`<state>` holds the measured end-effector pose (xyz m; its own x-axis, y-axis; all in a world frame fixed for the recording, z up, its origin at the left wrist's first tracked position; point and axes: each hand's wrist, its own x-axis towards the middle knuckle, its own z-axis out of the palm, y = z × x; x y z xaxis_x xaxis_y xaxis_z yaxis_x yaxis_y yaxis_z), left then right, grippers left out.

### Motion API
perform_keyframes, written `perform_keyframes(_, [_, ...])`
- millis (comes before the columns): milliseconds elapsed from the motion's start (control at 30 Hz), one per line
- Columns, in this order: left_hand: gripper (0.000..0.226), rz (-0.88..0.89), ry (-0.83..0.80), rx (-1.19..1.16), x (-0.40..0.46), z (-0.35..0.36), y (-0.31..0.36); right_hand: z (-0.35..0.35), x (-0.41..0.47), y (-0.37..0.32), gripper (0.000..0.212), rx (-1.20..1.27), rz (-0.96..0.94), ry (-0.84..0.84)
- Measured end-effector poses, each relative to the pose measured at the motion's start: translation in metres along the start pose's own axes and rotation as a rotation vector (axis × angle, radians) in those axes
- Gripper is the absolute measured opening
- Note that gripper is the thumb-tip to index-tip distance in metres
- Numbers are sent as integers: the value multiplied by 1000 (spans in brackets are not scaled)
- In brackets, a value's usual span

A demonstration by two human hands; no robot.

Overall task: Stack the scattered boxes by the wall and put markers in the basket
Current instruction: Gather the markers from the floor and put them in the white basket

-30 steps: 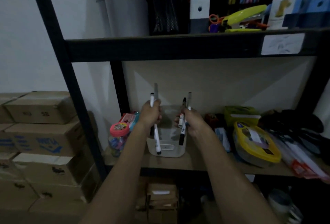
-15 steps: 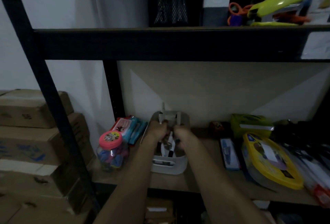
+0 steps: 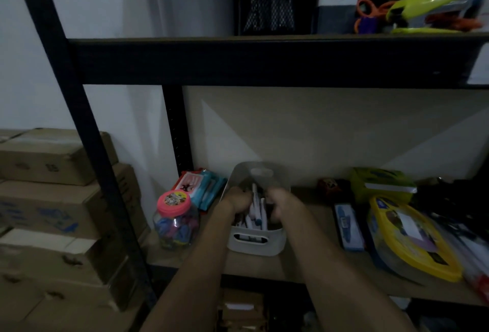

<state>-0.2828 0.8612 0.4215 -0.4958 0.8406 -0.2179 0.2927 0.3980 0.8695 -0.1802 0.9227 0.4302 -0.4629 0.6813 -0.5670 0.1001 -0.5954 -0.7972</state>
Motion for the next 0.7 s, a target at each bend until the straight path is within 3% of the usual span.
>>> perform_keyframes(133, [35, 35, 36, -67, -9, -3, 10, 5, -5, 0, 32, 26, -98, 10])
perform_keyframes(267, [33, 135, 71, -71, -26, -7, 23, 8, -17, 2, 39, 102, -136, -7])
perform_keyframes(433, [23, 265, 97, 66, -57, -14, 22, 8, -40, 11, 31, 110, -218, 6])
perform_keyframes(533, [25, 384, 198, 107, -81, -17, 15, 7, -63, 16, 18, 41, -384, 67])
perform_keyframes(700, [25, 574, 261, 183, -137, -28, -4, 7, -108, 40, 20, -293, -756, 278])
